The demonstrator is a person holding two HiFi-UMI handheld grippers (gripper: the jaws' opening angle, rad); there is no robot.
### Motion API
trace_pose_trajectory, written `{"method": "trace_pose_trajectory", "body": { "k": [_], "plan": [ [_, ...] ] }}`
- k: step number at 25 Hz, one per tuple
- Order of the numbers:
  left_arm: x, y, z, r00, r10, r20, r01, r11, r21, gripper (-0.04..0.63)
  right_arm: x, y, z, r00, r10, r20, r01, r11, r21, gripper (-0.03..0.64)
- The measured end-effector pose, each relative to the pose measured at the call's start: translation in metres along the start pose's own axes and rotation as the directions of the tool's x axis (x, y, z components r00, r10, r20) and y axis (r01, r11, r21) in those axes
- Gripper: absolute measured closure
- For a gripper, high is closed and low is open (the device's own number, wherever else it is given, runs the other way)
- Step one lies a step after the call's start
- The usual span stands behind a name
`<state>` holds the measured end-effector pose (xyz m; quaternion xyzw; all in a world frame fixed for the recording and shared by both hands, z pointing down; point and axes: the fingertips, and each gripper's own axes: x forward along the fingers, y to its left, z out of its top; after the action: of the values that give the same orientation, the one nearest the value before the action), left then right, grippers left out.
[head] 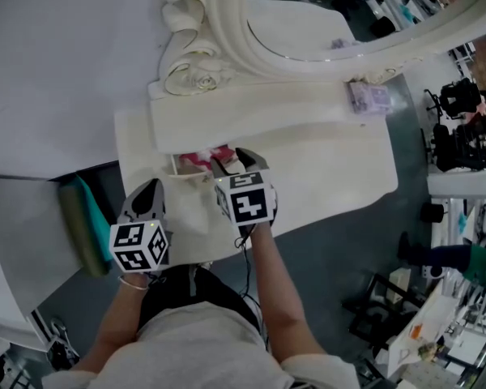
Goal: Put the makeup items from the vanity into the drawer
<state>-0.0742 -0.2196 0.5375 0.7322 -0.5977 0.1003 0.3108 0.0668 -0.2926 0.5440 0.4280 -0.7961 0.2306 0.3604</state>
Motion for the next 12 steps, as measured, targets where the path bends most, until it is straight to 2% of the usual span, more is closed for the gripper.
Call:
{"method": "trace_pose_trajectory", "body": {
  "k": [5, 12],
  "plan": [
    [-0.003, 0.002, -0.002, 1.0, 0.003, -0.004, -0.003, 1.0, -0.007, 0.591, -0.003, -0.003, -0.002, 1.0, 0.001, 0.023, -0.001, 1.0, 0.025, 0.396],
    [-0.009, -0.011, 0.005, 1.0, -0.016, 0.016, 0.016, 1.0, 0.013, 0.591, -0.024, -0.004, -0.005, 0.997, 0.016, 0.079, -0.025, 0.993, 0.112, 0.396]
  ]
}}
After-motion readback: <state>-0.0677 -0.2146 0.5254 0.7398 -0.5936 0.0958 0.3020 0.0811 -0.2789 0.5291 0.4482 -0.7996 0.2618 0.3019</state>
